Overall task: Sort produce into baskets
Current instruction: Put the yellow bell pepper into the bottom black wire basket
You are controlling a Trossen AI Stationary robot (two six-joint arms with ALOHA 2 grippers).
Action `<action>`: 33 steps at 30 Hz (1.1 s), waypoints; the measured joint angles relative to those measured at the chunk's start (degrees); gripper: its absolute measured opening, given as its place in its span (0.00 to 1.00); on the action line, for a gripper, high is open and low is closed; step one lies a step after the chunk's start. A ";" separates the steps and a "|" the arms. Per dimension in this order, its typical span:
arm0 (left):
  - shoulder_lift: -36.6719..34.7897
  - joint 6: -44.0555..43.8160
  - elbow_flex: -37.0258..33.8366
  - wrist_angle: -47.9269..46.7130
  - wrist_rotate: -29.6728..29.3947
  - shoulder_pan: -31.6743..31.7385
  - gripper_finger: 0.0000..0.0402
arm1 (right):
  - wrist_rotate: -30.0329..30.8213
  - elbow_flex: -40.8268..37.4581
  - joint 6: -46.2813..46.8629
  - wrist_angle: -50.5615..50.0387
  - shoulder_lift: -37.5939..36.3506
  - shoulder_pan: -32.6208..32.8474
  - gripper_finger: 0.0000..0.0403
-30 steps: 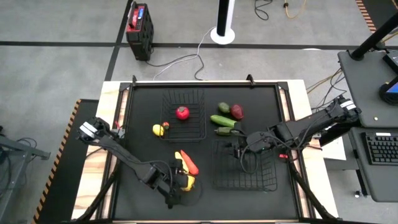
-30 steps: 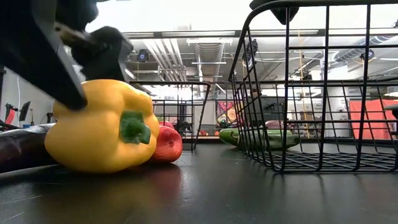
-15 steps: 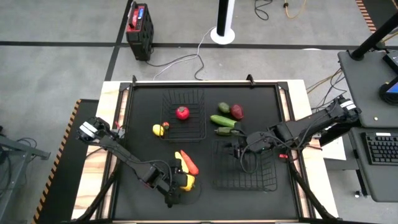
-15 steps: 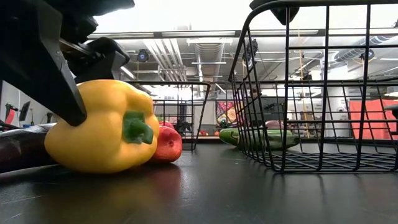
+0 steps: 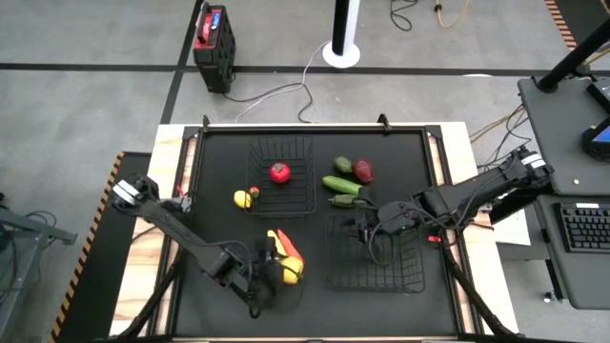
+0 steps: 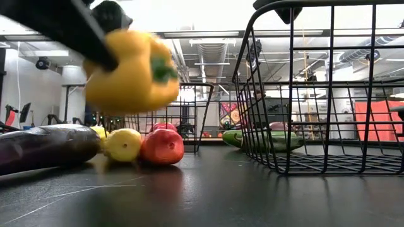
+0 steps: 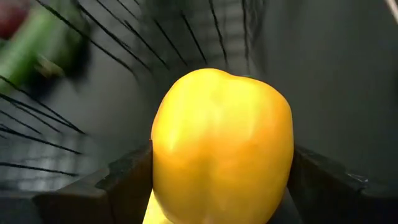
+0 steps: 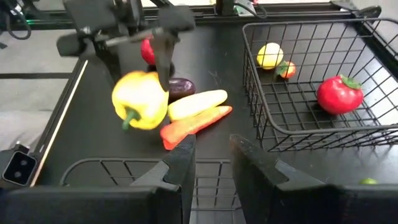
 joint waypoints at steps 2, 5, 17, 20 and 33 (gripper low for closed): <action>-2.15 1.93 0.06 1.18 -3.08 -0.36 0.73 | 0.06 -0.01 -0.66 0.68 0.00 0.13 0.23; -5.64 6.82 -0.70 6.27 -6.91 -0.85 0.73 | 0.12 -0.01 -2.82 3.00 0.03 0.87 0.23; -10.31 35.15 -11.83 53.17 -5.80 -0.68 0.73 | 12.69 -6.31 -26.39 31.86 0.39 12.77 0.23; -9.97 35.34 -16.29 63.74 -5.80 -0.50 0.73 | 13.56 -7.46 -31.40 37.64 1.00 15.11 0.23; -6.85 35.45 -23.35 87.74 -5.77 -0.32 0.73 | 13.76 -6.63 -32.94 47.11 7.47 14.15 0.28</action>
